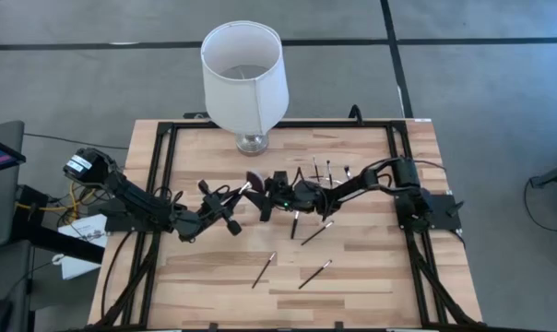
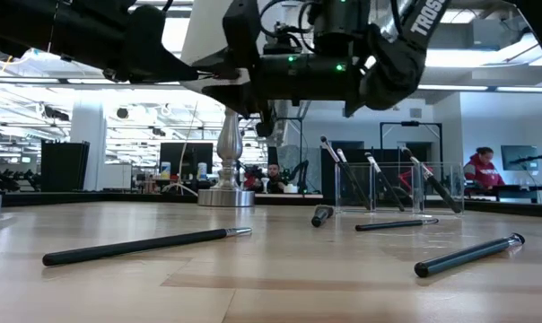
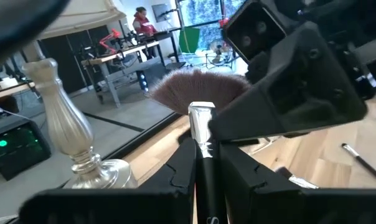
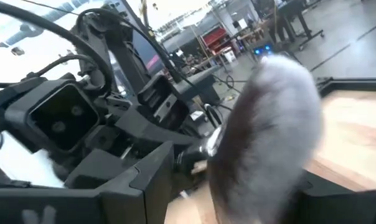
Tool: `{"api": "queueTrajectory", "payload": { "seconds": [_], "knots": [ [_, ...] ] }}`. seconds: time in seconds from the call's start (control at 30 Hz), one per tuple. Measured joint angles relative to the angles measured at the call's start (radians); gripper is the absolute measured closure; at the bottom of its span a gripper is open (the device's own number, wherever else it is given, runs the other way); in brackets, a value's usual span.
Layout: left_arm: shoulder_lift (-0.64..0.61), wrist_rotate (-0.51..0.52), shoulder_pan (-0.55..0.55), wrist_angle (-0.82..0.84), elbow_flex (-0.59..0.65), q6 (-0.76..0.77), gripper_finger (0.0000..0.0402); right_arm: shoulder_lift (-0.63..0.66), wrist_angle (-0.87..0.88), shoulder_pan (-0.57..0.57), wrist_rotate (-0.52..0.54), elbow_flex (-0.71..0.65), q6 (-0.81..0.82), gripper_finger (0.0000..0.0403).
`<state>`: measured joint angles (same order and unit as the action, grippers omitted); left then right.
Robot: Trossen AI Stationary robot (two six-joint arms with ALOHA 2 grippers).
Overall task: Pick & Place Makeup Supplies
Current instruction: Put the black makeup brush into the transparent organizer
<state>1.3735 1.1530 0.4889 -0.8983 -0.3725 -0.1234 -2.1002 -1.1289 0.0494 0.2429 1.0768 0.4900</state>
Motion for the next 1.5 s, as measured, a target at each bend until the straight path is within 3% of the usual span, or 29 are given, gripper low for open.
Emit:
{"api": "queueTrajectory", "payload": {
  "seconds": [0.13,0.53,1.03,1.3,1.5],
  "knots": [
    [0.000,-0.009,0.001,-0.003,0.000,0.000,0.0356,0.000,0.023,0.000,0.001,0.022,-0.024,0.0240],
    [0.000,-0.017,0.000,-0.001,0.000,0.004,0.0355,0.000,-0.003,0.002,0.022,0.022,-0.024,0.0341],
    [0.000,-0.035,0.001,-0.001,0.000,0.036,0.0306,0.000,0.009,0.016,0.051,0.022,-0.083,0.0360],
    [0.000,0.114,0.049,-0.003,0.000,0.019,0.0280,0.040,0.196,0.021,0.138,0.021,-0.139,0.0360],
    [0.000,0.233,0.101,-0.002,0.000,-0.001,0.0264,0.235,0.457,0.033,0.155,0.021,-0.242,0.0361]
  ]
}}
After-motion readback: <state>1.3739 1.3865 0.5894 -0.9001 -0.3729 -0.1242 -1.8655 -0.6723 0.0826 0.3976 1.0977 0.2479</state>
